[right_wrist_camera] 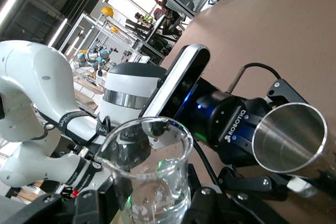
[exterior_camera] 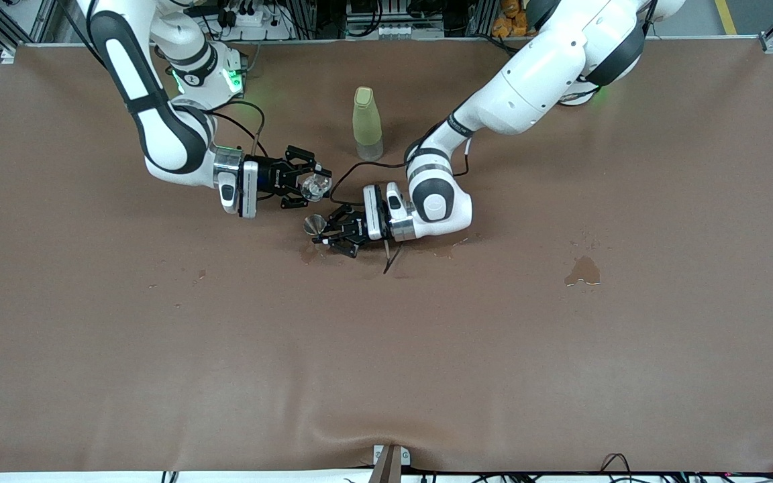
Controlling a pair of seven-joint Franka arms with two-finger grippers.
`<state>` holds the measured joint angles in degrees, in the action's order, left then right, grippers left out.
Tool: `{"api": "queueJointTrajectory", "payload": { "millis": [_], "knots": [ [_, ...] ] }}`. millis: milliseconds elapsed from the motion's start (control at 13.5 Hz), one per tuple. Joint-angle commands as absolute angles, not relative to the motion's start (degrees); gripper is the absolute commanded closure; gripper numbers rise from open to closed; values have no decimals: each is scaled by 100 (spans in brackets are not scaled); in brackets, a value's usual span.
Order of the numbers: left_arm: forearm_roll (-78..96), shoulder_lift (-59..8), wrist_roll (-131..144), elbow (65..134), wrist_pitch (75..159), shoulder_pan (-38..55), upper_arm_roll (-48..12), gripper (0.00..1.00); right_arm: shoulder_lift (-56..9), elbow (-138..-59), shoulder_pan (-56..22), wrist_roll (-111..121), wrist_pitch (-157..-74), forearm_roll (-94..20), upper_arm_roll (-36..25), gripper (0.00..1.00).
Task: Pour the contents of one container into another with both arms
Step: 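Hold the beaker tilted, pouring liquid into the jigger held by the left gripper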
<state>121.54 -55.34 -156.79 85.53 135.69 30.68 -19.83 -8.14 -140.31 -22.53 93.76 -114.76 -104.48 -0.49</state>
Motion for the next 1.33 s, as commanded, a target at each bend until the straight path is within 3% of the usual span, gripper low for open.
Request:
{"api": "queueJointTrajectory", "payload": {
  "millis": [0, 1260],
  "knots": [
    [12419, -5590, -16330, 8508, 13438, 3067, -1995, 100, -571, -14168, -2338, 8905, -11496, -10468, -53, 100],
    [12436, -5599, -16339, 8508, 13421, 3067, -1995, 100, -483, -14115, -2338, 7393, -11452, -10468, -44, 100]
  ]
}}
